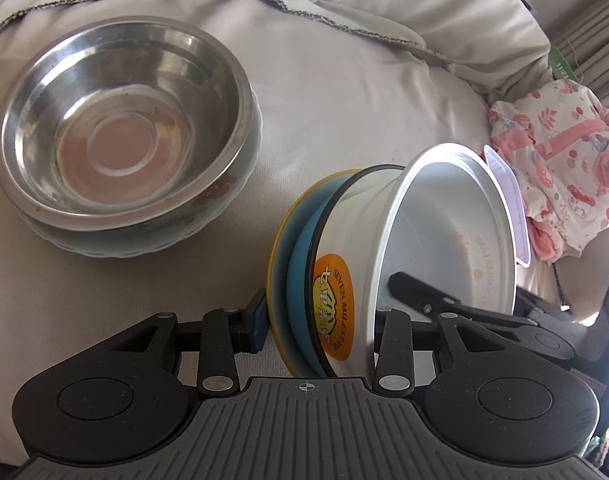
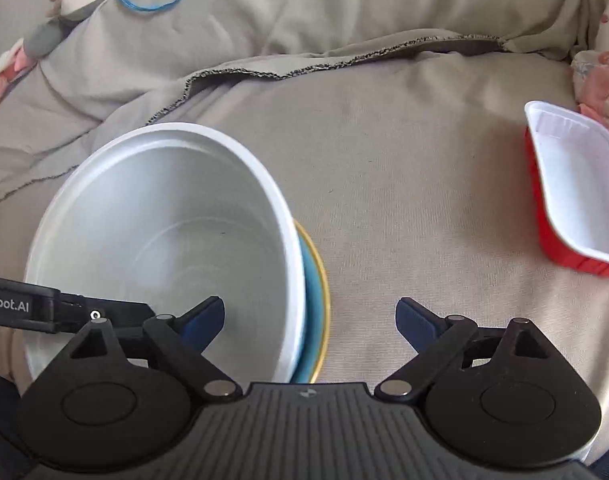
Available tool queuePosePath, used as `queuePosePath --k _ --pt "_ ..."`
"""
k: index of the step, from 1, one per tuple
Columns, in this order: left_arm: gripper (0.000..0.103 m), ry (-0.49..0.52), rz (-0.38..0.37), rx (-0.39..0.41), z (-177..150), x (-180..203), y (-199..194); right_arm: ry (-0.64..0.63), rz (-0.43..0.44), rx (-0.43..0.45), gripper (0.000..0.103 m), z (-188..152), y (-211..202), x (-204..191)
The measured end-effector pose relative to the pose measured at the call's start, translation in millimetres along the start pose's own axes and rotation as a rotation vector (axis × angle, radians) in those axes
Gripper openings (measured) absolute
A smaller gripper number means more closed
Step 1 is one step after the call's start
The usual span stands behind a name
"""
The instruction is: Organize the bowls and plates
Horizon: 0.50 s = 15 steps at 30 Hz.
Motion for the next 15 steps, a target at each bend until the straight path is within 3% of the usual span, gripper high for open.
queuePosePath --k 5,8,10,15 --pt "0.042 0.008 -0.003 -0.003 1 -1 0 -0.044 -0.163 0.063 0.097 3 -12 2" --pt "0.042 0.007 -0.004 -0.002 0 -2 0 -0.081 -0.072 0.018 0.097 3 -7 -2" --pt "0.042 0.011 0.0 -0.003 0 -1 0 -0.038 0.005 -0.04 0.097 2 1 -1" --pt "0.042 0.014 0.003 -0.005 0 0 1 -0.007 0.049 -0.056 0.09 0 8 -8"
Point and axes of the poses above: each gripper's, at about its wrist camera, not at the fingertips, and y roughly the way its jaws point, x to its right, z to its top, the point moved 6 cm from there along y, roughly the way its jaws point, and after that the axes turned 10 degrees about -x, right-handed, at the moved point
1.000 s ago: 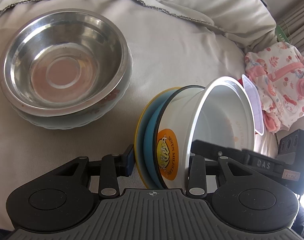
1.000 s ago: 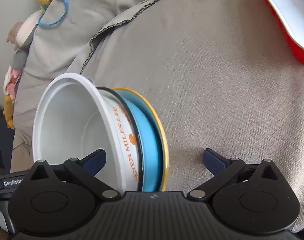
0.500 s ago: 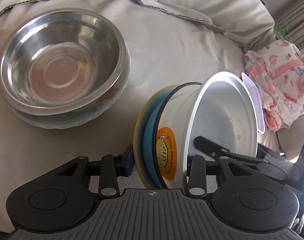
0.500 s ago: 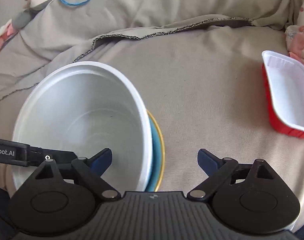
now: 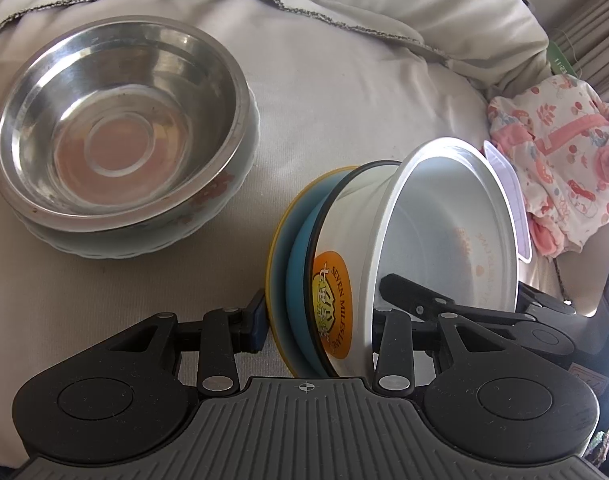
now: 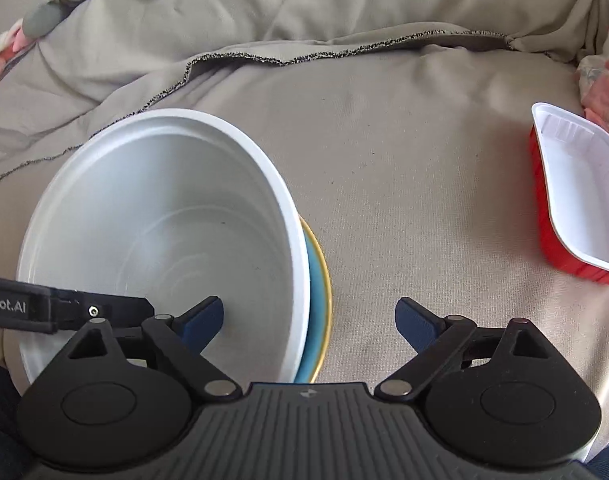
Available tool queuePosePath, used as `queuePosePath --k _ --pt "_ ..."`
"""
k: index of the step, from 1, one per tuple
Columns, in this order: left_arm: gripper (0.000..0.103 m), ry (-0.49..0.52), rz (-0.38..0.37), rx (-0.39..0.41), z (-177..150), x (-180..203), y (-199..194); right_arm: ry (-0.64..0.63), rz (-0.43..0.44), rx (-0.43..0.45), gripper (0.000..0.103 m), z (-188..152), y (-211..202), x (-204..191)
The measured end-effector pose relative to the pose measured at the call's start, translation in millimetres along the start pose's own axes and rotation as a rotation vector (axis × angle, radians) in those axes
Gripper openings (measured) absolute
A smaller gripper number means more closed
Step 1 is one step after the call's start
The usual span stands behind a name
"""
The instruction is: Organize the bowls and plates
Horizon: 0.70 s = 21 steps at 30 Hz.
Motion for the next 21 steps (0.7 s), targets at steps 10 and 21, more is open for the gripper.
queuePosePath --k 10,21 --pt "0.042 -0.009 0.0 -0.019 0 0 6 0.01 0.157 -0.069 0.067 -7 4 -12" --pt "0.041 0.013 0.017 -0.061 -17 -4 2 0.01 0.18 -0.098 0.067 -11 3 -19"
Point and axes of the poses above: each gripper's, at about its wrist camera, not at the fingertips, and y roughly the way its jaws point, x to its right, z to its top, the point moved 6 cm from there along y, roughly the way its jaws point, and after that the axes turned 10 degrees about -x, right-handed, at the moved point
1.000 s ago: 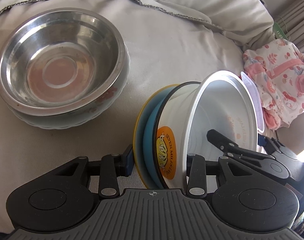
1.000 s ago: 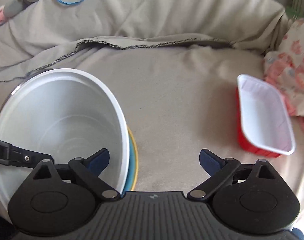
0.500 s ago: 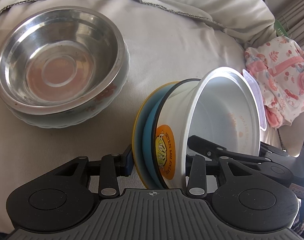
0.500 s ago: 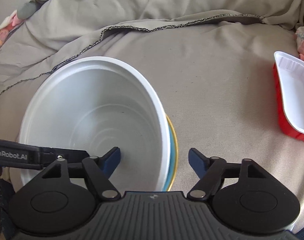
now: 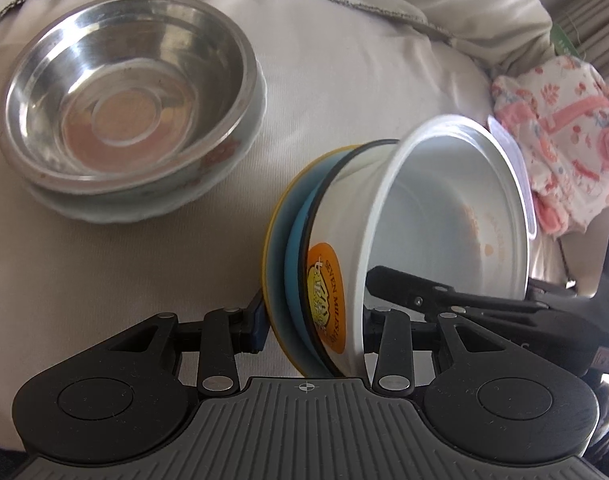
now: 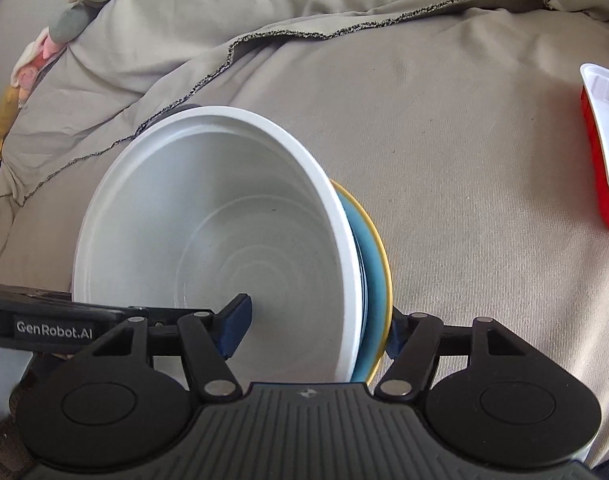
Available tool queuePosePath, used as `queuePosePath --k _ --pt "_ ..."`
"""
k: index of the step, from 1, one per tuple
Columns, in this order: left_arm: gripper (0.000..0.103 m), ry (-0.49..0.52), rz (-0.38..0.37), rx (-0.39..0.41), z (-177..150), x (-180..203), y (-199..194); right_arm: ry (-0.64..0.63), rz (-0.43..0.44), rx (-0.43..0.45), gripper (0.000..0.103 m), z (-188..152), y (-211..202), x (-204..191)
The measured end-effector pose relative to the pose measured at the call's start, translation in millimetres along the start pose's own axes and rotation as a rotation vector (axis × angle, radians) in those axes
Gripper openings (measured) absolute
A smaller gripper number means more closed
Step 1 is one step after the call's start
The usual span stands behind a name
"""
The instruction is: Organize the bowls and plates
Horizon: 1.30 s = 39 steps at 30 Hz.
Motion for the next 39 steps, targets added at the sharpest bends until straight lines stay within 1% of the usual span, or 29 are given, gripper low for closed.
queuePosePath --k 4,6,9,11,15,20,24,29,30,34,39 --pt "0.043 0.013 -0.013 0.015 -1 1 -1 -0.028 -0.047 0.011 0.067 -2 1 -1" --pt "0.044 0.017 -0.006 0.021 0 3 -1 -0.038 -0.069 0.026 0.067 0 -1 -2" --pt "0.045 0.022 0.011 0.023 0 6 3 -0.075 -0.124 0.061 0.067 1 -5 -6" --pt "0.046 0.015 0.004 0.022 1 6 6 -0.076 -0.131 0.07 0.067 0 -6 -4" --pt "0.047 0.008 -0.008 0.029 2 5 9 -0.049 -0.104 0.071 0.068 -1 -6 1" --pt "0.046 -0.001 -0.024 0.042 0 4 11 -0.04 -0.097 0.075 0.068 -4 -7 1" --pt "0.046 -0.001 -0.037 0.046 0 2 12 0.036 -0.01 0.019 0.068 -6 -2 8" --pt "0.047 0.007 -0.031 0.03 0 3 10 0.068 0.061 -0.025 0.061 -10 1 8" --pt "0.047 0.009 -0.032 0.024 1 4 9 0.073 0.061 -0.029 0.06 -10 1 8" --pt "0.049 0.004 -0.053 0.005 6 3 10 0.095 0.06 -0.041 0.06 -7 2 7" --pt "0.049 0.01 -0.045 0.006 16 4 8 0.088 0.051 -0.029 0.06 1 1 4"
Point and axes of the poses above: each gripper's, at about its wrist camera, not at the fingertips, and y roughly the way its jaws point, x to its right, z to its top, the point moved 6 cm from there along y, roughly the way its jaws point, and after that the axes turned 10 degrees about -x, right-handed, at the moved point
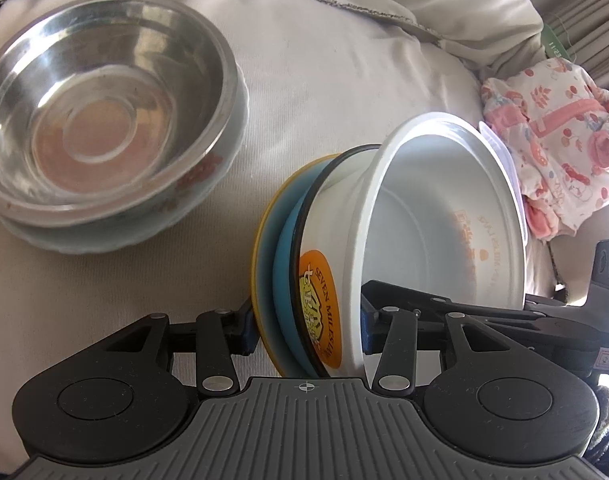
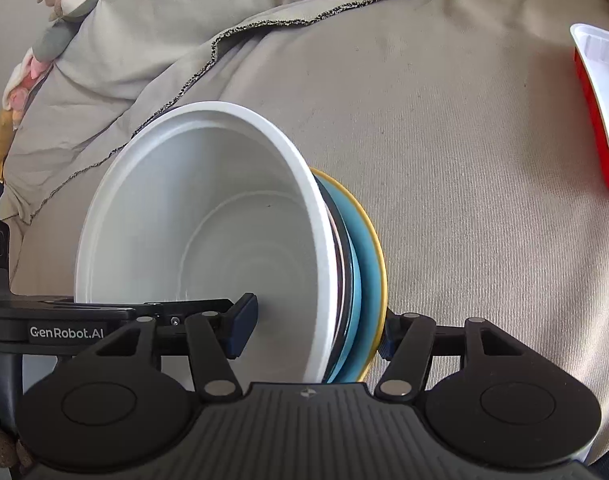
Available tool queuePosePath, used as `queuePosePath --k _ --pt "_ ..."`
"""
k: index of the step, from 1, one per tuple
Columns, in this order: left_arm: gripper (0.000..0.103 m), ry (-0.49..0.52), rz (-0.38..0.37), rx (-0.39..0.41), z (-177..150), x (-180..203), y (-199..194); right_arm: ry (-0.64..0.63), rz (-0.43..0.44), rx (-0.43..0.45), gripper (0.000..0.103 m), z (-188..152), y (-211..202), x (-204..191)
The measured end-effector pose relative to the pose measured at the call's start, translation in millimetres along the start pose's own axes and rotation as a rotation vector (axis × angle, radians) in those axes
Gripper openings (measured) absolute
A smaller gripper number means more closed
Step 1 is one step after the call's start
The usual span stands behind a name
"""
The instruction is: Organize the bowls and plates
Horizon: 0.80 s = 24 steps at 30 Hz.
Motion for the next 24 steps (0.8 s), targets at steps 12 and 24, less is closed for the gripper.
queuePosePath --k 12,24 --pt "0.049 0.0 0.005 -0.02 4.8 1.9 6.0 0.005 0.016 -0.031 0.059 9.4 2.9 4.8" --pt "0.05 0.012 0.016 -0.023 5.4 5.4 7.6 -0.013 0.011 -0.04 0.059 9.7 4.9 1.4"
Point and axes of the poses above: each gripper's, at about its wrist camera, not at the fingertips, and y roughly the way its jaws point, x to its right, z to its top, the point moved 6 cm from there along y, roughly the way its jaws point, and after that the axes turned 10 degrees about -x, right-handed, at the moved point
